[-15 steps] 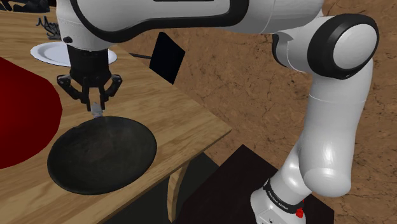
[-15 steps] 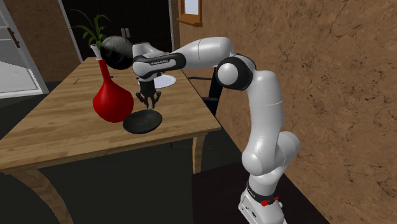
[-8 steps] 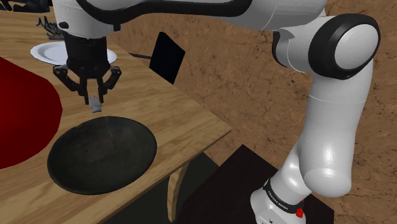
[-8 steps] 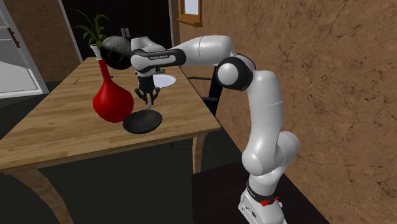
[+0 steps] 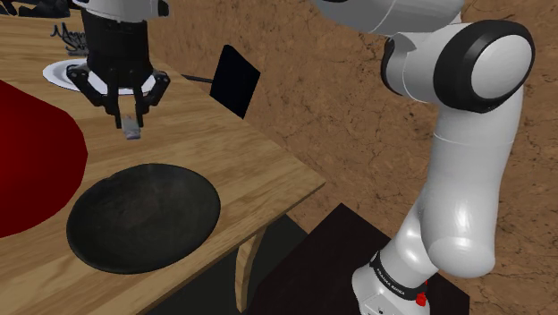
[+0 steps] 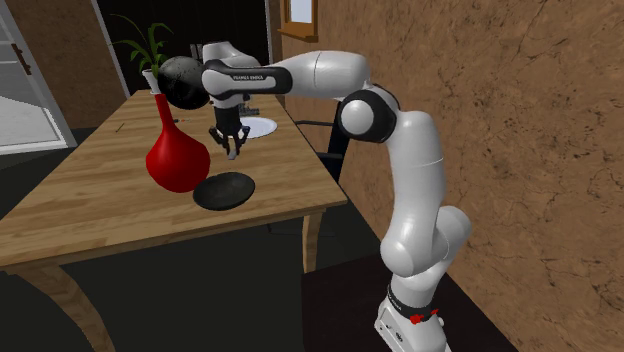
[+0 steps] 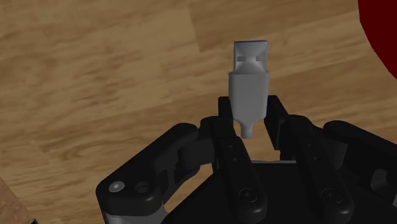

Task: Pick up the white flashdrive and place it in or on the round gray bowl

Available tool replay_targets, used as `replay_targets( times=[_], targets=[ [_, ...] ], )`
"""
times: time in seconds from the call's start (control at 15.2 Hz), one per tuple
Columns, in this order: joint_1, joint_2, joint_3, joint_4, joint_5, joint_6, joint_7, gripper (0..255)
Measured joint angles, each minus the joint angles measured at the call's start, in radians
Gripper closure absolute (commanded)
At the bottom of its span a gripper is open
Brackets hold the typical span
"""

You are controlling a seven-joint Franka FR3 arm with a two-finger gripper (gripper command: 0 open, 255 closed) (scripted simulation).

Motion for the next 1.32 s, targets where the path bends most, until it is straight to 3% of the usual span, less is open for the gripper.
replay_targets(
  times=[0.53, 1.32],
  targets=[
    [0.038, 0.044, -0.002, 0.177, -0.02, -0.134, -0.001, 255],
    [0.022, -0.297, 0.075, -0.251, 0.137, -0.014, 0.118, 255]
  ],
)
